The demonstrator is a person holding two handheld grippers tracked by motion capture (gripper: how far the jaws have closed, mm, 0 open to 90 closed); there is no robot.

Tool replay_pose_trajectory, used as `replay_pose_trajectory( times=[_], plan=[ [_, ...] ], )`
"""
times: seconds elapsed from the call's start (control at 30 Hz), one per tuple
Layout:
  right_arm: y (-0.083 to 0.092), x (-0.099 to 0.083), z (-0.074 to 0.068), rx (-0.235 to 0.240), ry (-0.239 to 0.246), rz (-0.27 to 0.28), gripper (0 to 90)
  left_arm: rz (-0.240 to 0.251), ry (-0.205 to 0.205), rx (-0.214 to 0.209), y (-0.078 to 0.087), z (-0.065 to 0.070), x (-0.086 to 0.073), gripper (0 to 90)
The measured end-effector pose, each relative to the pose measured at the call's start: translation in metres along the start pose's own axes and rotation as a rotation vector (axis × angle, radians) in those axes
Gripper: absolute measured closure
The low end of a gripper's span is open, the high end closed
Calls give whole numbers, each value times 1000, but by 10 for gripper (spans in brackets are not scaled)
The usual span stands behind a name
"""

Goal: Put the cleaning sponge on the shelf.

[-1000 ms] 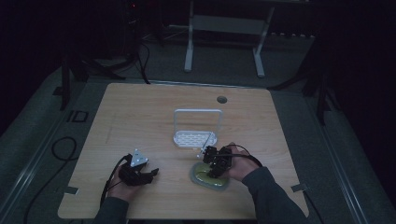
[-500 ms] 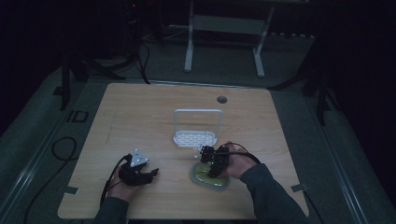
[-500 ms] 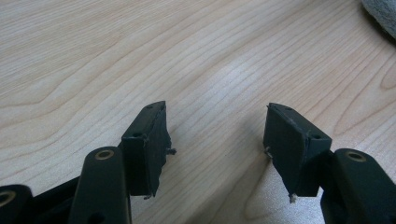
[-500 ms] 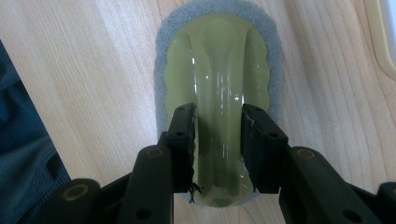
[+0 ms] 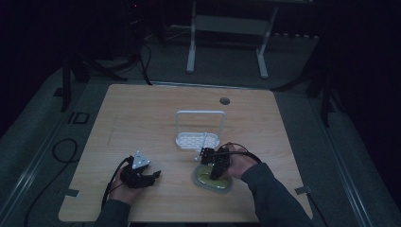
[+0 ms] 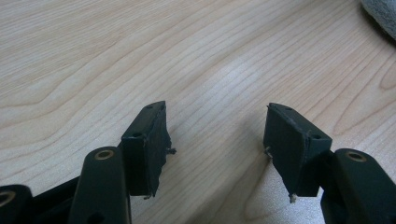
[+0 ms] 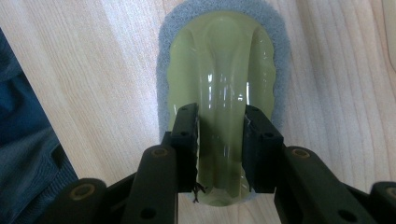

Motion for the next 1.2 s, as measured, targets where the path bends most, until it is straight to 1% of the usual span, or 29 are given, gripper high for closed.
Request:
replay_pose_trajectory(
  times=[0.2, 0.37, 0.87, 0.93, 1.1, 1.2],
  plan=[
    [-1, 1, 1, -5, 15, -19, 708, 0, 0, -1, 0, 0, 0, 403],
    [0, 2, 0, -9, 30, -24, 711, 1, 0, -1, 0, 0, 0, 403],
    [5, 4, 1, -46, 62, 0, 713, 1, 0, -1, 0, 0, 0, 403],
    [6, 5, 1, -48, 60, 6, 714, 1, -1, -1, 0, 0, 0, 403],
    [7, 8, 2, -64, 76, 7, 714, 1, -1, -1, 0, 0, 0, 402],
    [8, 10, 2, -73, 88, 19, 713, 1, -1, -1, 0, 0, 0, 402]
  ],
)
Point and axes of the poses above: each handheld gripper's, and its own axes: y roughly backward along the jaws, x roughly out of its top, z roughly to its right, the point moved 8 cm from there along -y, roughly forward along the jaws, and after that the axes turned 11 degrees about z, right-handed, at the moved point
